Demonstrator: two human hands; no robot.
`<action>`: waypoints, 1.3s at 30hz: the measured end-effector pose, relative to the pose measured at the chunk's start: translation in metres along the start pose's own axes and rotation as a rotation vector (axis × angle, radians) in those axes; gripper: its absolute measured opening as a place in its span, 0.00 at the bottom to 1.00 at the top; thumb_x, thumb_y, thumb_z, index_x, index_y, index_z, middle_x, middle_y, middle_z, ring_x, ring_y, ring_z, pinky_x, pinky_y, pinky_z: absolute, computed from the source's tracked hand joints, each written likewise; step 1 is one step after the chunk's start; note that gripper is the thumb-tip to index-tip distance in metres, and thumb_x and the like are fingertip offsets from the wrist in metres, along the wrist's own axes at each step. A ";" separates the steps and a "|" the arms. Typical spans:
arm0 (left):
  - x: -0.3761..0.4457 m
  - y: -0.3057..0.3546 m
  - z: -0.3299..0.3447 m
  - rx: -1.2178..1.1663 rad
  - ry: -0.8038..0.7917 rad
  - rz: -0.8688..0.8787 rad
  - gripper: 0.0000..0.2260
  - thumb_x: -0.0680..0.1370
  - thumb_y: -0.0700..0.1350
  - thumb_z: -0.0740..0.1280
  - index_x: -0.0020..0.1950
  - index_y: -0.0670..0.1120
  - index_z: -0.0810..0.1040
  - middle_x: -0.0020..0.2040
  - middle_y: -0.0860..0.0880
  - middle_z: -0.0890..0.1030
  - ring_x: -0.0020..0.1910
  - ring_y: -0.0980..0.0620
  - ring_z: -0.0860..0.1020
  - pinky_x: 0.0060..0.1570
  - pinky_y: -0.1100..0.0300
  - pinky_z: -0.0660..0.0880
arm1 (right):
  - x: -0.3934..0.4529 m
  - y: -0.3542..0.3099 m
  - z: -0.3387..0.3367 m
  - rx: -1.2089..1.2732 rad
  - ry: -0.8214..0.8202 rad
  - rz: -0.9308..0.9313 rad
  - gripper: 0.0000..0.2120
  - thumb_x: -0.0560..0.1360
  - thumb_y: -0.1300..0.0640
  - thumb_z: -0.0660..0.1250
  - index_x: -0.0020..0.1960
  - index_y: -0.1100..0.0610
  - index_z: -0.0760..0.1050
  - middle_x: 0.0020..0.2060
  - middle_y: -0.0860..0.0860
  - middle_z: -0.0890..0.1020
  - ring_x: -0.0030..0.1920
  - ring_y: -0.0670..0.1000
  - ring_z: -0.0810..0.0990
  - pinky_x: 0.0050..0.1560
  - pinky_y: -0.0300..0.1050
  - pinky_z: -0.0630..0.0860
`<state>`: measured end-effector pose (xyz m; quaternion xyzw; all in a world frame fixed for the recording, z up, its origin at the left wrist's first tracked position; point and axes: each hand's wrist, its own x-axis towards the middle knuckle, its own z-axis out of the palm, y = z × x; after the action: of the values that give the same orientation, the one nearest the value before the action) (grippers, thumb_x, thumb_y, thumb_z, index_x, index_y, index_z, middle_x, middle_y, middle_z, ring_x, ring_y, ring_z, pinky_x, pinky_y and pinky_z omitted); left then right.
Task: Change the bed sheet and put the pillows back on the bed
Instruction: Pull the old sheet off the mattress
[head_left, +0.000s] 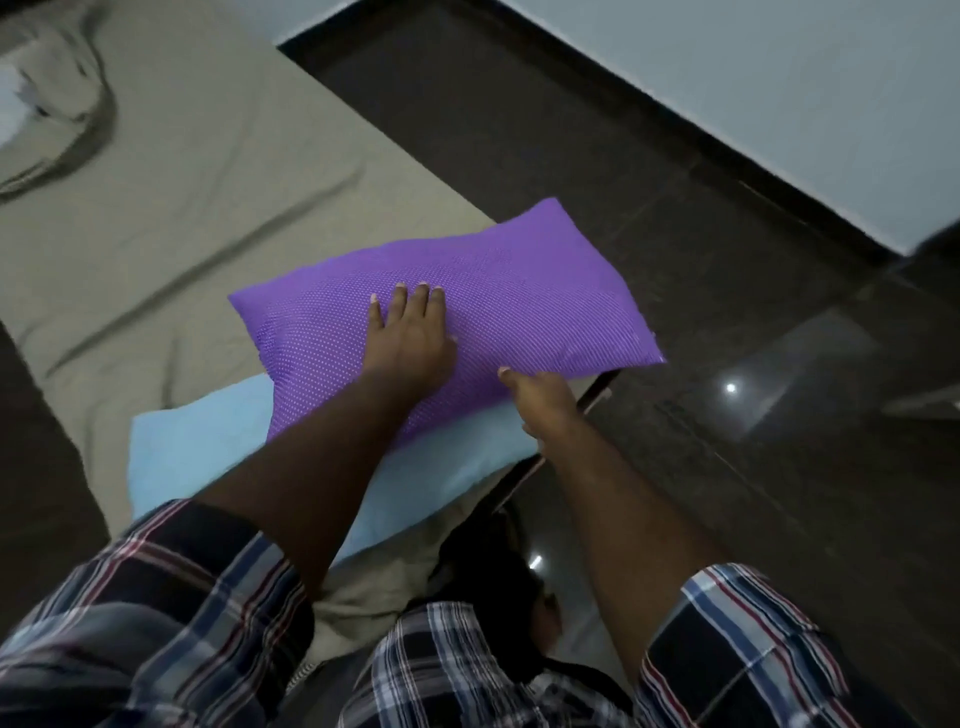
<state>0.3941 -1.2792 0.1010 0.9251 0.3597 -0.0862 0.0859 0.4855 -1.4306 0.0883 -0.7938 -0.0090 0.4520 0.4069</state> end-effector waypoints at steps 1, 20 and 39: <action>0.012 -0.009 0.002 0.009 -0.037 -0.028 0.31 0.82 0.56 0.58 0.81 0.45 0.53 0.82 0.45 0.55 0.81 0.41 0.50 0.77 0.37 0.44 | 0.011 -0.004 0.007 0.048 -0.028 0.055 0.34 0.73 0.38 0.69 0.70 0.58 0.71 0.59 0.53 0.76 0.58 0.58 0.77 0.58 0.54 0.77; -0.009 -0.065 -0.014 0.050 0.199 -0.493 0.13 0.81 0.53 0.57 0.53 0.46 0.75 0.50 0.40 0.81 0.48 0.36 0.81 0.46 0.47 0.74 | 0.074 -0.121 0.104 -0.411 -0.489 -0.509 0.29 0.78 0.58 0.68 0.76 0.61 0.65 0.69 0.58 0.75 0.69 0.57 0.73 0.71 0.49 0.67; 0.205 0.275 0.182 -0.201 -0.327 -0.416 0.18 0.61 0.58 0.76 0.35 0.46 0.75 0.31 0.48 0.77 0.25 0.45 0.76 0.29 0.60 0.61 | 0.308 0.005 -0.216 -0.619 -0.184 -0.107 0.23 0.77 0.64 0.63 0.72 0.56 0.73 0.67 0.54 0.78 0.67 0.55 0.76 0.69 0.46 0.71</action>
<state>0.7128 -1.3857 -0.0942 0.7920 0.5301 -0.2140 0.2145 0.8222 -1.4535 -0.0775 -0.8341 -0.2245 0.4755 0.1670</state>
